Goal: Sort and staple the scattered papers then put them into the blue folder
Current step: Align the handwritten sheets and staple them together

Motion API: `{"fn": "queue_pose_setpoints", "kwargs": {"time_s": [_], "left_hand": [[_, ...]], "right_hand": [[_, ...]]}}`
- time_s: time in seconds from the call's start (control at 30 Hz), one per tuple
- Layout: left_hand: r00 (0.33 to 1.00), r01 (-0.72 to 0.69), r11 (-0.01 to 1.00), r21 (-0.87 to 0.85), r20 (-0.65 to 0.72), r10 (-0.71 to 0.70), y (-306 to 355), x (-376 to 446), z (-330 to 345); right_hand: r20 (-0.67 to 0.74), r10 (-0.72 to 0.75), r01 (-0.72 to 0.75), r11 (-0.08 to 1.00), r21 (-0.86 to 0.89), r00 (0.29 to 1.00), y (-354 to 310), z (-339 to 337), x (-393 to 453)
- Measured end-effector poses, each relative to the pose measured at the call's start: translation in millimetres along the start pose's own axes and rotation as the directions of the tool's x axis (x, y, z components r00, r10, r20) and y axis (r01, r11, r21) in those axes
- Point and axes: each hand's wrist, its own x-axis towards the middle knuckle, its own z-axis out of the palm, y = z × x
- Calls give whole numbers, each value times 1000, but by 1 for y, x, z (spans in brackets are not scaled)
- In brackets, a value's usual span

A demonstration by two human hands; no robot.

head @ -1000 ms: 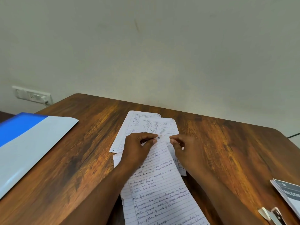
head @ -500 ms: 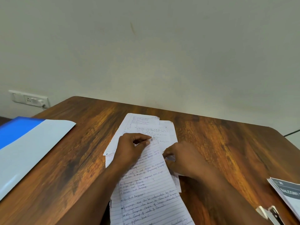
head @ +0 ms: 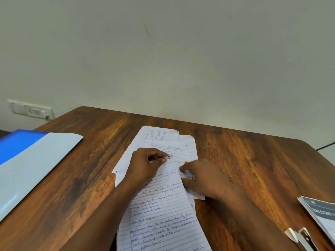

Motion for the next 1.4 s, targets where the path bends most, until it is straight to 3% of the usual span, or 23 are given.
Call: {"fn": "queue_pose_setpoints", "kwargs": {"time_s": [0.27, 0.4, 0.5, 0.73, 0.97, 1.2, 1.33, 1.4], "left_hand": [[1000, 12, 1000, -3, 1, -12, -1, -1, 1], [1000, 17, 1000, -1, 3, -17, -3, 0, 0], [1000, 19, 1000, 17, 20, -20, -2, 0, 1], [1000, 11, 999, 34, 18, -12, 0, -1, -1], [998, 19, 999, 50, 58, -22, 2, -2, -5], [986, 23, 998, 53, 162, -32, 2, -2, -13], [983, 29, 999, 39, 182, -35, 2, -2, -13], [982, 33, 998, 45, 184, -41, 0, -2, -12]], "right_hand": [[61, -38, 34, 998, 59, 997, 1, -7, 1], [-16, 36, -33, 985, 172, 999, 7, -5, 4], [28, 93, -96, 981, 166, 995, 9, 7, 7], [129, -21, 17, 999, 34, 991, -3, 25, 14], [78, -37, 32, 997, 70, 996, 2, 6, 11], [246, 20, -80, 969, 236, 969, 33, -14, 6], [120, 176, -203, 943, 265, 977, 44, -14, 5], [84, 184, -200, 938, 281, 979, 46, -10, 5]]}}
